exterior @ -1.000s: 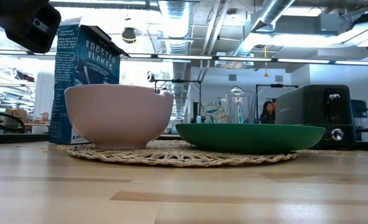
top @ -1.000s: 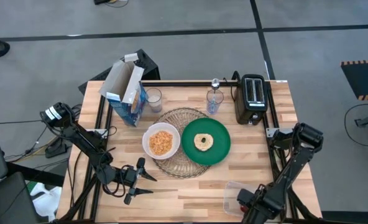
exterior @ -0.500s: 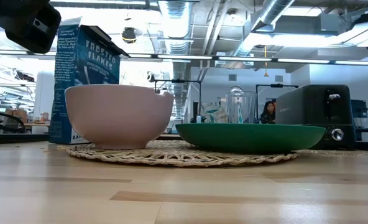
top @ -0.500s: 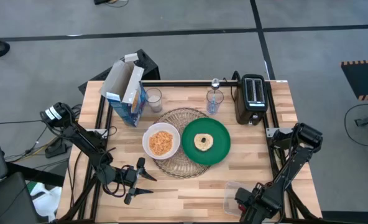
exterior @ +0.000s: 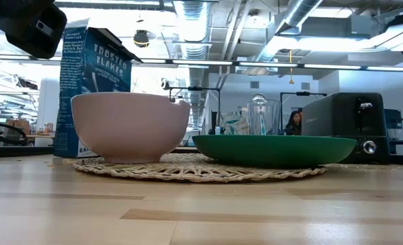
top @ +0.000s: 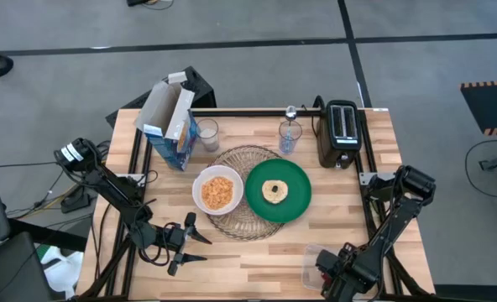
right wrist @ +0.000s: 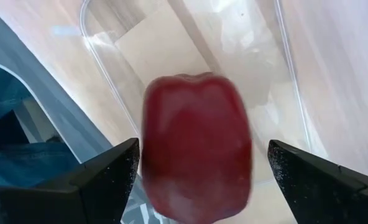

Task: Arrange a breakfast setting
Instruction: Put the apple on top of the brown placemat

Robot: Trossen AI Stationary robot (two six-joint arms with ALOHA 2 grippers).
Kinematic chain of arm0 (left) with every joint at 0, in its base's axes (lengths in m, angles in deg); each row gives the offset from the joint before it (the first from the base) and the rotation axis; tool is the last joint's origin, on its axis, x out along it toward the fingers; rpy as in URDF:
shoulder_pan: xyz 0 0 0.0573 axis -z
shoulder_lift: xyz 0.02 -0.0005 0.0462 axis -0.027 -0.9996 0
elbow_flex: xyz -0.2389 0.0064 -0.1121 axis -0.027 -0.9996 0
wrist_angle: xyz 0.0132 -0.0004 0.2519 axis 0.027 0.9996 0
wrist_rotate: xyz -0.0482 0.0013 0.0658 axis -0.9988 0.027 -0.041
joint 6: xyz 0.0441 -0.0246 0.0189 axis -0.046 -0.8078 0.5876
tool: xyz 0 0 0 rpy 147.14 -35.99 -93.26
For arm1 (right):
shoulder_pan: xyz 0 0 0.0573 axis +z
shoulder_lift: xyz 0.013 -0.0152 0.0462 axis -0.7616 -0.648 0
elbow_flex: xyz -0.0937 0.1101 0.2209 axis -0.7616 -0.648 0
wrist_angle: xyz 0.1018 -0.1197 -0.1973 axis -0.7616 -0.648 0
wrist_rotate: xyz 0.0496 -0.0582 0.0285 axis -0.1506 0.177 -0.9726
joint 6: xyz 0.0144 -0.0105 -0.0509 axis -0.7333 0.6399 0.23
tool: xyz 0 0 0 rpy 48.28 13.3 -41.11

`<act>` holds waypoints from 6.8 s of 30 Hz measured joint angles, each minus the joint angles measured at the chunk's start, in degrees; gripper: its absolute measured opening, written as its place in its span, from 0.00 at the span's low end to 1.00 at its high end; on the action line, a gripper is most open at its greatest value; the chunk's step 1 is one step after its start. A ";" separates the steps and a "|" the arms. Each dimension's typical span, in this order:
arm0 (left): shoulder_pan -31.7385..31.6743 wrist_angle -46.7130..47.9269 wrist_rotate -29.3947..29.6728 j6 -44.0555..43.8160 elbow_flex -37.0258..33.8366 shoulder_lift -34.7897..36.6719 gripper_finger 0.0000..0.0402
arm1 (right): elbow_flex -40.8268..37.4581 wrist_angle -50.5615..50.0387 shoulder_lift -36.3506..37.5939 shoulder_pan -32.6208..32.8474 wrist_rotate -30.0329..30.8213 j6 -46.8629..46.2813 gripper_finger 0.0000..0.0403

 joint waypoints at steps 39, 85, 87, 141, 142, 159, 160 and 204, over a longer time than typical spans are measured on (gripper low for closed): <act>-0.39 0.20 -0.05 -0.28 -0.04 0.04 0.52 | -2.75 8.56 -4.39 -0.48 -3.41 -2.49 0.97; -2.49 24.61 -1.11 3.54 14.71 -0.02 0.52 | 19.44 -5.74 -4.07 -7.42 25.44 16.69 0.78; -2.49 25.83 -1.11 4.28 17.05 -0.02 0.52 | 19.32 -1.46 -4.39 -8.54 28.18 20.79 0.78; -11.37 22.01 -7.02 -1.39 22.64 -4.67 1.00 | 19.19 41.23 -11.22 -21.77 35.52 61.41 0.78; -11.53 22.09 -7.38 -1.13 23.13 -5.57 1.00 | 19.19 41.29 -11.19 -21.79 35.55 61.57 0.78; -11.61 29.14 -7.41 -0.44 28.35 -8.22 0.71 | 19.10 40.83 -11.19 -21.35 35.56 60.68 0.78; -11.65 29.35 -7.61 -0.38 28.35 -8.22 0.67 | 19.10 40.80 -11.19 -21.35 35.34 60.72 0.79; -12.63 -25.65 -15.63 3.56 5.73 -4.83 0.58 | 4.62 50.21 -4.57 -10.09 65.90 60.30 0.87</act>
